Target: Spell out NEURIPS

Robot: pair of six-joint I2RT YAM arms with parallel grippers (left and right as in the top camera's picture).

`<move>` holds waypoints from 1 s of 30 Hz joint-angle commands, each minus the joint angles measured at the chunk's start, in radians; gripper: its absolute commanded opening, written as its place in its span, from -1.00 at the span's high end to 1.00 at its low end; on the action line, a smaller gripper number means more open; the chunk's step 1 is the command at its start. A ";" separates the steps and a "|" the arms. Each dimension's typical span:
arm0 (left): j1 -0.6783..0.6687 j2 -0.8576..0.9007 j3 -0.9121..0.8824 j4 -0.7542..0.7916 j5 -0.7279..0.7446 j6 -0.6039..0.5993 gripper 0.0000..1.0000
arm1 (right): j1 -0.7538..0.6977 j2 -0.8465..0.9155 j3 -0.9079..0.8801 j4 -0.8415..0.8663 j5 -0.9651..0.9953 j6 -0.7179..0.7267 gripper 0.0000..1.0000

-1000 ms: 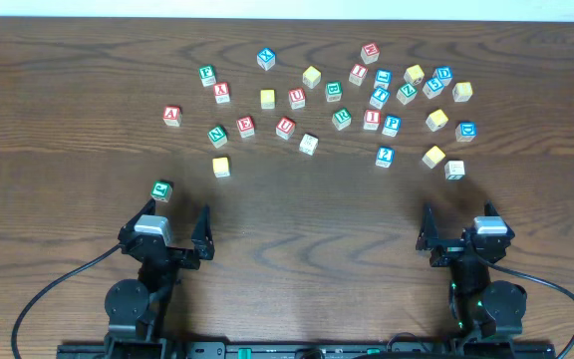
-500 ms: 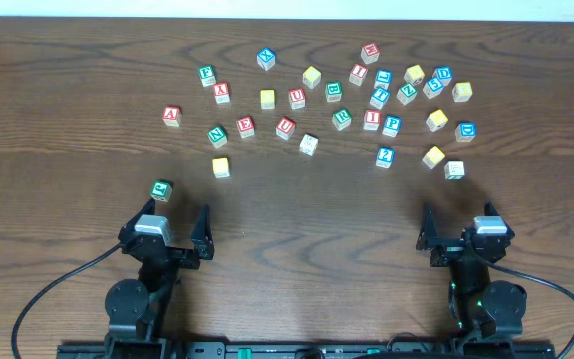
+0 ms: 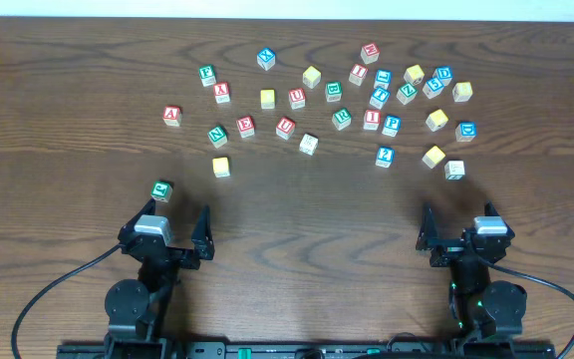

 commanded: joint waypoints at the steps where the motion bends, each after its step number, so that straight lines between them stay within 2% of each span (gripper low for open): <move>1: 0.006 -0.006 -0.010 -0.044 0.031 -0.009 -0.93 | -0.008 -0.006 -0.001 -0.005 -0.002 0.014 -0.99; 22: 0.006 -0.006 -0.008 -0.045 0.040 -0.010 -0.93 | -0.008 -0.006 -0.001 -0.005 -0.002 0.014 -0.99; 25: 0.006 -0.004 0.006 -0.059 0.039 -0.043 -0.93 | -0.008 -0.006 -0.001 -0.005 -0.002 0.014 -0.99; 30: 0.006 0.068 0.073 -0.082 0.038 -0.053 -0.93 | -0.008 -0.006 -0.001 -0.005 -0.002 0.014 -0.99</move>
